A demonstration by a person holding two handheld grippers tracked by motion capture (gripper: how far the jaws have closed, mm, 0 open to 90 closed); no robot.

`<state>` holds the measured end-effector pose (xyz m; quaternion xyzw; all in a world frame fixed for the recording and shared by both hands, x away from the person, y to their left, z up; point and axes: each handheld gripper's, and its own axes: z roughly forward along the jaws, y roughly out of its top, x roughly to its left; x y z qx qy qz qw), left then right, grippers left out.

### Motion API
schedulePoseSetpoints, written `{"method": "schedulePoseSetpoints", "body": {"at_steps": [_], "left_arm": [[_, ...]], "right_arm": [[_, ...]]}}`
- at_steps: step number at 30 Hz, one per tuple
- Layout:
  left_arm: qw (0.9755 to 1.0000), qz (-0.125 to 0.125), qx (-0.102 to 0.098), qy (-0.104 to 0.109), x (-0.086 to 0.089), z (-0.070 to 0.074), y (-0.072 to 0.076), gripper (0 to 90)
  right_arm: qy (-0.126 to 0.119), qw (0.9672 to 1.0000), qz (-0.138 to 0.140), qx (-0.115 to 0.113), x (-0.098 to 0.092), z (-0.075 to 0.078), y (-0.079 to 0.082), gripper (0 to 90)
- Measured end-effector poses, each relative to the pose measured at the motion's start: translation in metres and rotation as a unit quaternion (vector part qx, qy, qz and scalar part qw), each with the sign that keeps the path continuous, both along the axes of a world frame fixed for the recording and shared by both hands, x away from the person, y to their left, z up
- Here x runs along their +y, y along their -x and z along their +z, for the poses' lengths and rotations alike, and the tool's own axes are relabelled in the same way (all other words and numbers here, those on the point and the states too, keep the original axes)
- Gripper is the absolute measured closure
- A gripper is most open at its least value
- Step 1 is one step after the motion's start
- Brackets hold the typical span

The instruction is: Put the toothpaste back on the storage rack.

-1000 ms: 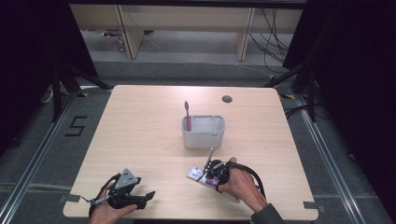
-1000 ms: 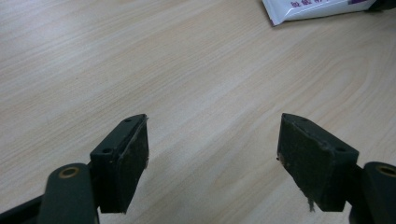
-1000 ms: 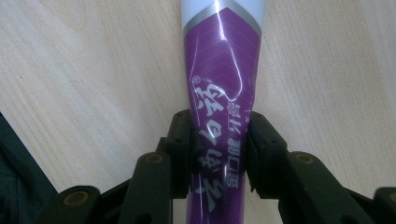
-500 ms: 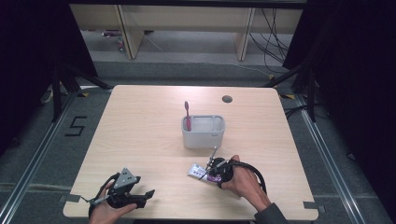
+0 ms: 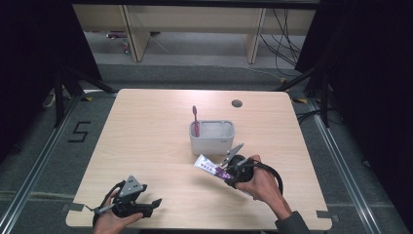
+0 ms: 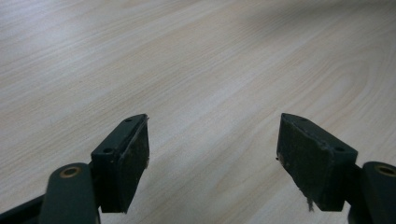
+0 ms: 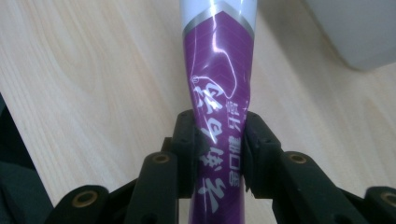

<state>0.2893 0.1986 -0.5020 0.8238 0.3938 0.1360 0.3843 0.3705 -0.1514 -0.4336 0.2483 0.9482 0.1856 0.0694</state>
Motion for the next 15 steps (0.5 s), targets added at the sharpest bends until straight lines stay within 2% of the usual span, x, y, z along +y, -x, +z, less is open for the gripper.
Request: {"method": "schedulePoseSetpoints", "body": {"at_steps": [2, 3, 7, 8, 9, 10, 11, 12, 13, 14, 15], "left_arm": [[1.0000, 0.002, -0.001, 0.002, 0.000, 0.000, 0.000, 25.0], [1.0000, 0.001, 0.000, 0.000, 0.001, 0.000, 0.000, 25.0], [1.0000, 0.002, 0.000, 0.002, 0.000, 0.000, 0.000, 25.0], [1.0000, 0.002, 0.000, -0.001, 0.000, 0.000, 0.000, 25.0], [1.0000, 0.002, 0.000, -0.001, 0.000, 0.000, 0.000, 25.0], [1.0000, 0.003, 0.000, 0.000, 0.000, 0.000, 0.000, 25.0], [1.0000, 0.003, 0.000, 0.000, 0.000, 0.000, 0.000, 25.0], [1.0000, 0.003, 0.000, 0.000, 0.000, 0.000, 0.000, 25.0], [1.0000, 0.003, 0.000, -0.001, 0.000, 0.000, 0.000, 25.0], [1.0000, 0.001, 0.000, -0.003, 0.000, 0.000, 0.000, 25.0], [1.0000, 0.001, 0.001, -0.003, 0.000, 0.000, 0.000, 25.0]], "right_arm": [[-0.022, 0.9996, -0.009, -0.016, -0.004, 0.005, 0.000, 70.1], [-0.022, 0.9996, -0.009, -0.016, -0.004, 0.005, 0.000, 70.1], [-0.053, 0.9982, -0.016, -0.023, -0.010, 0.012, 0.001, 70.2], [-0.071, 0.9970, -0.016, -0.027, -0.012, 0.015, 0.001, 70.3], [-0.071, 0.9970, -0.016, -0.027, -0.012, 0.015, 0.001, 70.3], [-0.083, 0.9960, -0.026, -0.023, -0.013, 0.017, 0.002, 70.4], [-0.101, 0.9940, -0.022, -0.035, -0.016, 0.021, 0.000, 70.5], [-0.101, 0.9940, -0.022, -0.035, -0.016, 0.021, 0.000, 70.5], [-0.115, 0.9921, -0.029, -0.041, -0.017, 0.022, 0.000, 70.5], [-0.134, 0.9898, -0.026, -0.043, -0.020, 0.027, -0.001, 70.6], [-0.134, 0.9898, -0.026, -0.043, -0.020, 0.027, -0.001, 70.6]]}}
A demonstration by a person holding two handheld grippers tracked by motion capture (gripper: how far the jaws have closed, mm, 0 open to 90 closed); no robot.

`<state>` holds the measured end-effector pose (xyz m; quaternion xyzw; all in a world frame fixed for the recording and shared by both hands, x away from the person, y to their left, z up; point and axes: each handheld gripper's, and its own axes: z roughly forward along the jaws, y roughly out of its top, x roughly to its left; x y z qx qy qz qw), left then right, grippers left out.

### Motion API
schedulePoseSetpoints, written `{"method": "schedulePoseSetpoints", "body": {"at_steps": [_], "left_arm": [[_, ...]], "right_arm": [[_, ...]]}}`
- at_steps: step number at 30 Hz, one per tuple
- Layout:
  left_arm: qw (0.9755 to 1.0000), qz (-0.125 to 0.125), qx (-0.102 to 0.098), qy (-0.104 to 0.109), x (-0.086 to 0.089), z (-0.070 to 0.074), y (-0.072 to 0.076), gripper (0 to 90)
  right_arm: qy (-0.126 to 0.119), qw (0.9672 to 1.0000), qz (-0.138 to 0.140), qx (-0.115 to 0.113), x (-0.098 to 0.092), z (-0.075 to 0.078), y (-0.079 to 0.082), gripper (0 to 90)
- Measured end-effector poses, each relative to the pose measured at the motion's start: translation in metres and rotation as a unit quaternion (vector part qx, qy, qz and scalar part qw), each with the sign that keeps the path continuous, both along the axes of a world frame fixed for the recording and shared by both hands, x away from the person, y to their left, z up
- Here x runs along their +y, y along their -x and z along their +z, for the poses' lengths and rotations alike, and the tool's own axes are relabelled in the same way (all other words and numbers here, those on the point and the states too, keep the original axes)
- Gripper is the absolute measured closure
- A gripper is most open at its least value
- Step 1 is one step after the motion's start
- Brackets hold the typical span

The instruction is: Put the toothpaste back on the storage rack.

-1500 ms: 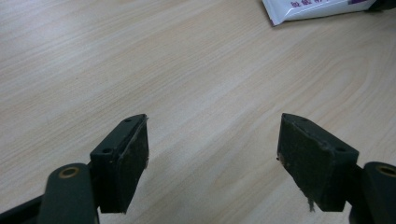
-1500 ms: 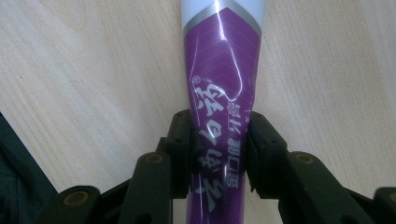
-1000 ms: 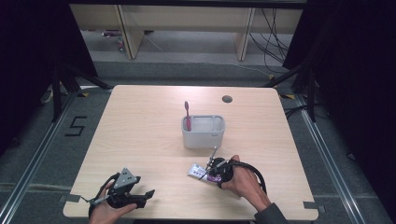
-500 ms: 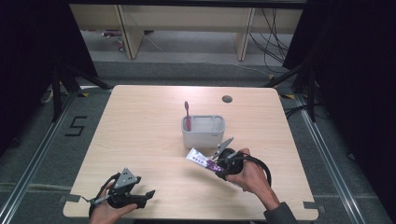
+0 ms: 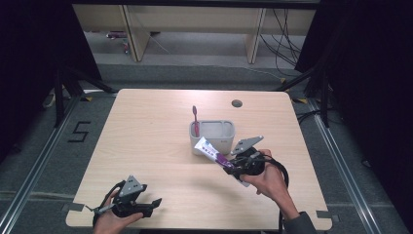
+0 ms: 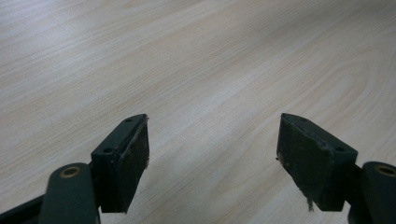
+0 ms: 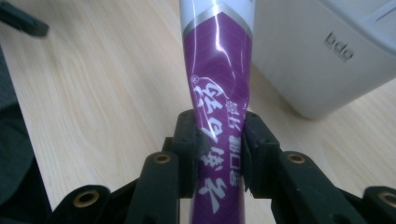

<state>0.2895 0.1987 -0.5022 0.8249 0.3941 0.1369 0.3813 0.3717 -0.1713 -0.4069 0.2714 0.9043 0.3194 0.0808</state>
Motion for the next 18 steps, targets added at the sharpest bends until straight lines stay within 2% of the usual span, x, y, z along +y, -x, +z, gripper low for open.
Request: {"method": "schedulePoseSetpoints", "body": {"at_steps": [1, 2, 3, 4, 5, 6, 7, 10, 12, 13, 14, 15, 18], "left_arm": [[1.0000, 0.000, 0.000, 0.000, 0.000, 0.000, 0.000, 25.0], [1.0000, 0.000, 0.000, 0.000, 0.000, 0.000, 0.000, 25.0], [1.0000, 0.002, 0.000, 0.003, 0.000, 0.000, 0.000, 25.0], [1.0000, 0.002, 0.000, 0.003, 0.000, 0.000, 0.000, 25.0], [1.0000, 0.002, 0.000, 0.003, 0.000, 0.000, 0.000, 25.0], [1.0000, 0.003, 0.000, 0.003, 0.000, 0.000, 0.000, 25.0], [1.0000, 0.002, -0.001, 0.009, 0.000, 0.000, 0.000, 25.0], [1.0000, 0.002, 0.000, 0.010, 0.000, 0.000, 0.000, 25.0], [1.0000, 0.003, -0.001, 0.006, 0.000, 0.000, 0.000, 25.0], [1.0000, 0.003, -0.001, 0.006, 0.000, 0.000, 0.000, 25.0], [1.0000, 0.001, 0.001, 0.007, 0.000, 0.000, 0.000, 25.0], [1.0000, 0.002, -0.001, 0.004, 0.000, 0.000, 0.000, 25.0], [1.0000, 0.001, 0.000, 0.006, -0.001, 0.000, 0.000, 25.0]], "right_arm": [[-0.008, 0.9999, -0.007, -0.007, 0.000, 0.002, 0.000, 70.7], [-0.020, 0.9996, 0.001, -0.020, -0.001, 0.003, -0.003, 70.7], [-0.040, 0.9986, -0.003, -0.035, -0.003, 0.007, -0.004, 70.7], [-0.040, 0.9986, -0.003, -0.035, -0.003, 0.007, -0.004, 70.7], [-0.051, 0.9983, -0.005, -0.028, -0.003, 0.009, -0.004, 70.7], [-0.058, 0.9978, -0.002, -0.032, -0.003, 0.012, -0.005, 70.7], [-0.076, 0.9964, -0.001, -0.039, -0.003, 0.016, -0.007, 70.7], [-0.085, 0.9956, -0.006, -0.039, -0.001, 0.018, -0.009, 70.7], [-0.093, 0.9944, -0.012, -0.050, 0.001, 0.020, -0.012, 70.9], [-0.095, 0.9938, -0.006, -0.057, 0.001, 0.021, -0.015, 70.9], [-0.103, 0.9930, -0.021, -0.055, 0.001, 0.023, -0.014, 71.0], [-0.112, 0.9909, -0.027, -0.070, 0.001, 0.025, -0.017, 71.2], [-0.118, 0.9894, -0.031, -0.078, 0.001, 0.028, -0.020, 71.3]]}}
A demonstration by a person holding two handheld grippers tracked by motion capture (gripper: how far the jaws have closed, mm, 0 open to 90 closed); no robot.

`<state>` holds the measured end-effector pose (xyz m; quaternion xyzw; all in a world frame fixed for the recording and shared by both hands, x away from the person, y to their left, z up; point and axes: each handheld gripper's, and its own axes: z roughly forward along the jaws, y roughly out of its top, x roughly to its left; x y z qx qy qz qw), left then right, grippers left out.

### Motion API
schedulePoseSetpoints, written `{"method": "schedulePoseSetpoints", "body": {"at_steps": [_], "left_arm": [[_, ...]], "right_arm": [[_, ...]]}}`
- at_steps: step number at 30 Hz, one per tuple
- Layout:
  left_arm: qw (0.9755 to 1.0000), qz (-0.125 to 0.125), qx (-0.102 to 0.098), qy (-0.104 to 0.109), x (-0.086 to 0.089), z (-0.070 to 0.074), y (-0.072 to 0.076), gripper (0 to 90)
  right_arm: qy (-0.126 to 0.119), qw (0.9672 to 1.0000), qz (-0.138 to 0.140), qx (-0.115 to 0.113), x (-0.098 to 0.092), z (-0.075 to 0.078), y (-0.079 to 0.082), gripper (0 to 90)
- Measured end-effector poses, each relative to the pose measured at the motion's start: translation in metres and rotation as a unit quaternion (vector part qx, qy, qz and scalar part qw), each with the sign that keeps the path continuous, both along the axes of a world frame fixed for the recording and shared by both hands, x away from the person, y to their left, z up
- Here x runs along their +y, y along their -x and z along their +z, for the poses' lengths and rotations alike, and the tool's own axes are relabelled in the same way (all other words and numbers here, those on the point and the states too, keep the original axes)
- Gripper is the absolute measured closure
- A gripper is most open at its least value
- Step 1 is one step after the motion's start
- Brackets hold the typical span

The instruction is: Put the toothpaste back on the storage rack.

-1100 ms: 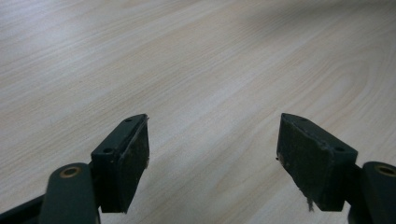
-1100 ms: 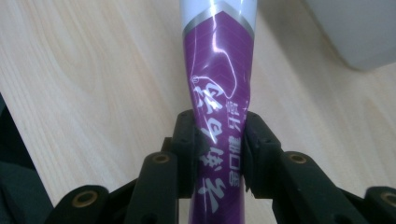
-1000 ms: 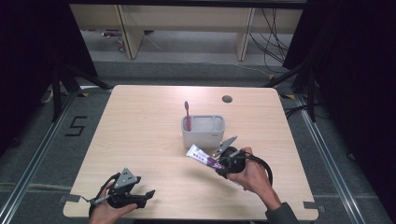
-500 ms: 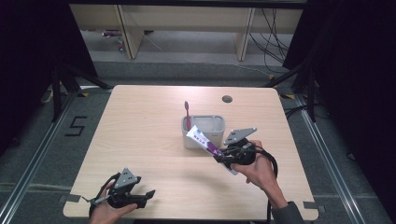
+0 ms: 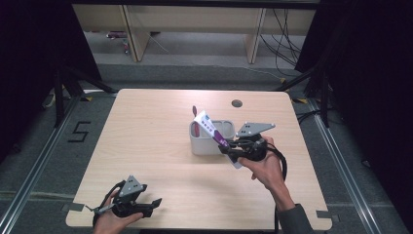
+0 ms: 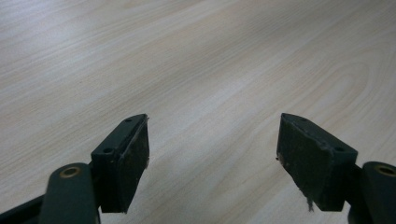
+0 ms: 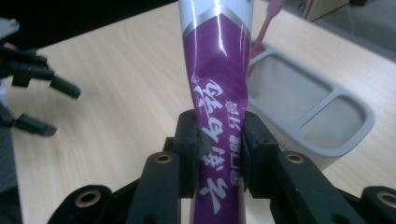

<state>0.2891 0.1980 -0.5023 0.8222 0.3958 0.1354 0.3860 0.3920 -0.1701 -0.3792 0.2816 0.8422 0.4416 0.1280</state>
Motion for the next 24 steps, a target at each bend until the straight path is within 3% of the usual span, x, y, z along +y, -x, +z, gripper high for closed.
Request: {"method": "schedulePoseSetpoints", "body": {"at_steps": [1, 3, 9, 11, 12, 14, 15, 18, 20, 23, 24], "left_arm": [[1.0000, 0.000, -0.001, 0.001, 0.000, 0.000, 0.000, 25.0], [1.0000, 0.001, 0.000, 0.002, 0.000, 0.000, 0.000, 25.0], [1.0000, 0.000, 0.000, 0.001, 0.000, 0.000, 0.000, 25.0], [1.0000, 0.001, 0.000, 0.002, 0.000, 0.000, 0.000, 25.0], [1.0000, -0.001, 0.001, -0.001, 0.000, 0.000, 0.000, 25.0], [1.0000, -0.001, 0.002, 0.000, 0.000, -0.001, -0.001, 25.0], [1.0000, -0.001, 0.002, -0.004, 0.000, 0.000, 0.000, 25.0], [1.0000, -0.001, 0.001, 0.003, 0.000, 0.000, 0.000, 25.0], [1.0000, 0.000, 0.002, 0.004, -0.001, -0.001, 0.000, 25.0], [1.0000, -0.002, 0.000, 0.004, -0.001, 0.000, 0.000, 25.0], [1.0000, -0.002, 0.000, 0.004, 0.000, 0.000, 0.000, 25.0]], "right_arm": [[-0.005, 0.9999, 0.006, 0.007, 0.001, 0.001, -0.001, 71.3], [-0.013, 0.9999, 0.006, -0.005, 0.002, 0.004, -0.004, 71.3], [-0.046, 0.9989, -0.002, -0.008, 0.010, 0.010, -0.015, 71.3], [-0.045, 0.9990, -0.001, -0.009, 0.010, 0.011, -0.016, 71.4], [-0.044, 0.9988, -0.004, -0.022, 0.011, 0.012, -0.019, 71.4], [-0.049, 0.9986, -0.003, -0.020, 0.013, 0.013, -0.024, 71.4], [-0.059, 0.9977, -0.010, -0.031, 0.016, 0.013, -0.028, 71.4], [-0.063, 0.9977, -0.010, -0.024, 0.018, 0.015, -0.032, 71.3], [-0.057, 0.9976, -0.009, -0.038, 0.019, 0.016, -0.038, 71.4], [-0.063, 0.9970, -0.017, -0.042, 0.022, 0.016, -0.044, 71.4], [-0.069, 0.9969, -0.021, -0.033, 0.023, 0.016, -0.045, 71.4]]}}
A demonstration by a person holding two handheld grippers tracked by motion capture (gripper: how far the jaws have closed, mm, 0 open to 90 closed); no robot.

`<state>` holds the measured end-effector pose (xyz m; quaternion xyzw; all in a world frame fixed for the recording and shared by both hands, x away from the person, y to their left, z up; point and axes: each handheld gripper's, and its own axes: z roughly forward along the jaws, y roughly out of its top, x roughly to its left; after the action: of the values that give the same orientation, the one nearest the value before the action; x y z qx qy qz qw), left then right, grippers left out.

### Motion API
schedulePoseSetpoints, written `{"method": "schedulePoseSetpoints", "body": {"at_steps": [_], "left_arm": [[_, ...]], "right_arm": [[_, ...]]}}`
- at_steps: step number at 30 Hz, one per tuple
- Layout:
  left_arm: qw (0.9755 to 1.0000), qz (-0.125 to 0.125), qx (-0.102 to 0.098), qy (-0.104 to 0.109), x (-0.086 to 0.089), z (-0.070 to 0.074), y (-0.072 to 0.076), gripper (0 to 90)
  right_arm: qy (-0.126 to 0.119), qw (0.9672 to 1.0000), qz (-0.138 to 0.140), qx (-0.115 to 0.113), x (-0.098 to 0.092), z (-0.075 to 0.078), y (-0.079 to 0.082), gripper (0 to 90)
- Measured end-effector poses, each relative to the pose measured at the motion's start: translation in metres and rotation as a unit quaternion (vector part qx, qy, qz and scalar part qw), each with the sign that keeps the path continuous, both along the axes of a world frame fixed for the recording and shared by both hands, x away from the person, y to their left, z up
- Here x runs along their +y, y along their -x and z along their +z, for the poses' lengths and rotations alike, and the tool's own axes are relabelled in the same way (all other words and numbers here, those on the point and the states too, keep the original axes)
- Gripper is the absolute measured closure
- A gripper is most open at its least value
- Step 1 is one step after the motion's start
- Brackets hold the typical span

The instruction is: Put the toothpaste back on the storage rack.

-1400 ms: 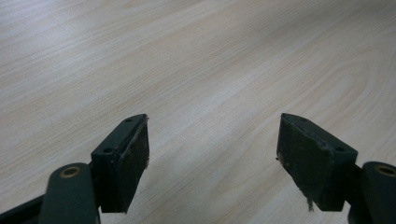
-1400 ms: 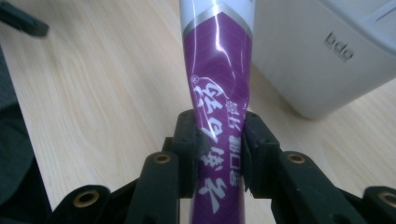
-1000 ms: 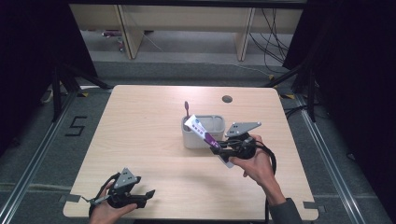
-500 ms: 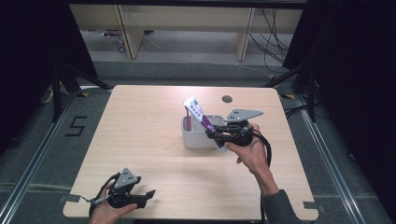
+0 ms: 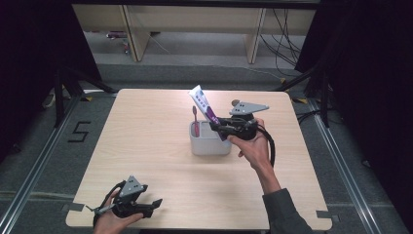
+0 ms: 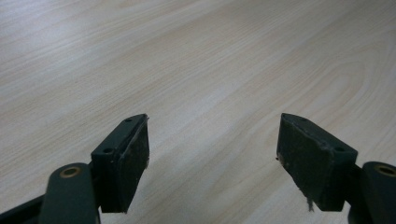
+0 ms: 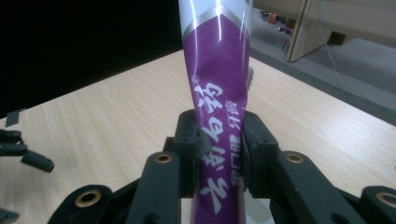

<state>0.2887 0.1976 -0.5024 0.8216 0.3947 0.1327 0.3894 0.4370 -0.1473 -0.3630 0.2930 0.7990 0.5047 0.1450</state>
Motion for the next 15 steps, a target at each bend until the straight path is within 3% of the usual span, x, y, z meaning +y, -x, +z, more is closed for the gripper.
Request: {"method": "schedulePoseSetpoints", "body": {"at_steps": [3, 7, 9, 15], "left_arm": [[1.0000, 0.001, 0.001, 0.000, 0.000, 0.000, 0.000, 25.0], [1.0000, 0.000, 0.001, 0.001, 0.000, 0.000, 0.000, 25.0], [1.0000, 0.000, 0.002, 0.001, 0.000, 0.000, 0.000, 25.0], [1.0000, 0.001, 0.003, 0.002, -0.001, -0.001, 0.000, 25.0]], "right_arm": [[-0.012, 0.9998, -0.006, -0.018, 0.001, -0.001, -0.008, 71.3], [-0.021, 0.9997, -0.003, -0.013, 0.001, -0.005, -0.014, 71.3], [-0.022, 0.9995, -0.002, -0.024, 0.001, -0.008, -0.020, 71.4], [-0.042, 0.9990, -0.006, -0.016, 0.005, -0.016, -0.032, 71.3]]}}
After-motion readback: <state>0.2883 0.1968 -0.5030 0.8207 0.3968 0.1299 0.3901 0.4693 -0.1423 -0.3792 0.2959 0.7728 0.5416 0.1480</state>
